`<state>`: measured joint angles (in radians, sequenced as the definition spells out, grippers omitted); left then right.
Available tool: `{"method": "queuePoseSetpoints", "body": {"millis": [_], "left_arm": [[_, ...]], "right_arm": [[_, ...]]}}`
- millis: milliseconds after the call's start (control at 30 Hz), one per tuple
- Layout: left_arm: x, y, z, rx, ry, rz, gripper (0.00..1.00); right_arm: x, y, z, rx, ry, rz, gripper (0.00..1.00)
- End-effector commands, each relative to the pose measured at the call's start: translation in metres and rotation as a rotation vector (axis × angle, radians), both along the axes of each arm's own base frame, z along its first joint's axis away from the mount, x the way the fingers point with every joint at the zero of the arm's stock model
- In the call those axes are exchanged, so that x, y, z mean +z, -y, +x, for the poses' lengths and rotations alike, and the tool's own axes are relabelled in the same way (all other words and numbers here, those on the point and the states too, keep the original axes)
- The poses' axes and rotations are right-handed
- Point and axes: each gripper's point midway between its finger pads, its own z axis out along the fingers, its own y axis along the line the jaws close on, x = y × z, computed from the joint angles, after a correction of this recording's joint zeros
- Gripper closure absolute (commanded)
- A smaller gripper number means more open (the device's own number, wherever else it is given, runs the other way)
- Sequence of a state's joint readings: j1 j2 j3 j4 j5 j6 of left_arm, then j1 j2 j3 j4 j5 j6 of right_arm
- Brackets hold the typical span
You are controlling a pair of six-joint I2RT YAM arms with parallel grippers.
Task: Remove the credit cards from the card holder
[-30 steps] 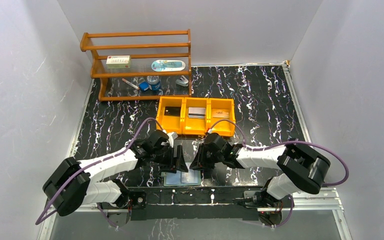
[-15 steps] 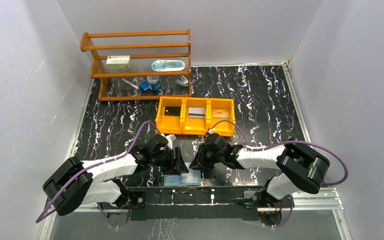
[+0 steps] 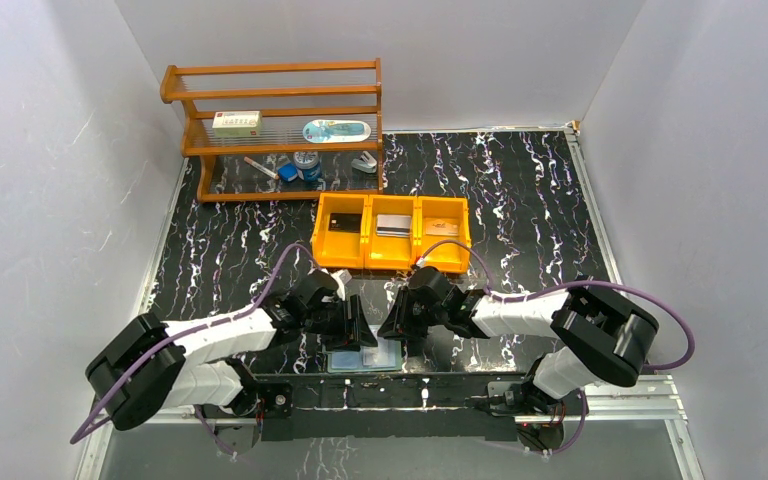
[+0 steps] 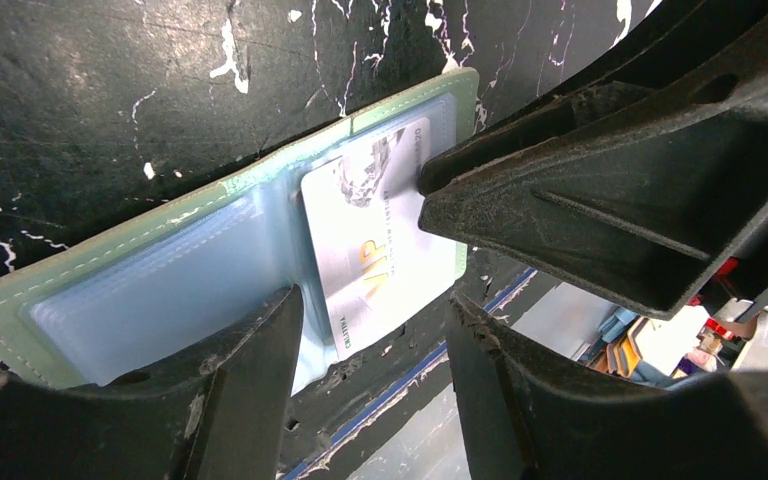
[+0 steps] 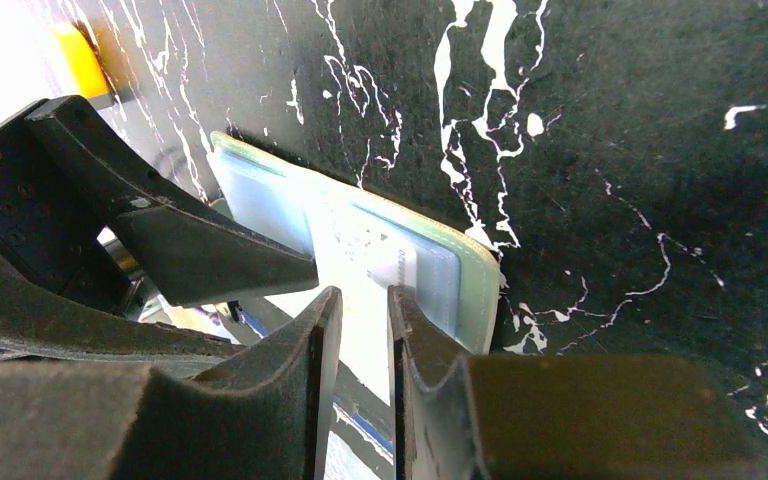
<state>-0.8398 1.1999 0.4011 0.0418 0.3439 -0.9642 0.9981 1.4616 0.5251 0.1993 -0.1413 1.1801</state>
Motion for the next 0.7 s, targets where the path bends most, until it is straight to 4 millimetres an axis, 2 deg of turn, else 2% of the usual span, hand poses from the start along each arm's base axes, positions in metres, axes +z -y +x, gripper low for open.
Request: {"method": "queuePoseSetpoints", "body": {"millis": [0, 367, 667], "left_arm": [[-0.017, -0.011, -0.009, -0.002, -0.043, 0.064, 0.46], [-0.036, -0.021, -0.018, 0.055, -0.095, 0.075, 0.57], [-0.043, -0.01, -0.025, 0.057, -0.138, -0.018, 0.66]], "right_arm": [[-0.037, 0.03, -0.013, -0.01, -0.049, -0.152, 0.68], [-0.045, 0.037, -0.018, -0.038, -0.085, -0.168, 0.69], [-0.047, 0.04, -0.02, -0.053, -0.096, -0.167, 0.7]]}}
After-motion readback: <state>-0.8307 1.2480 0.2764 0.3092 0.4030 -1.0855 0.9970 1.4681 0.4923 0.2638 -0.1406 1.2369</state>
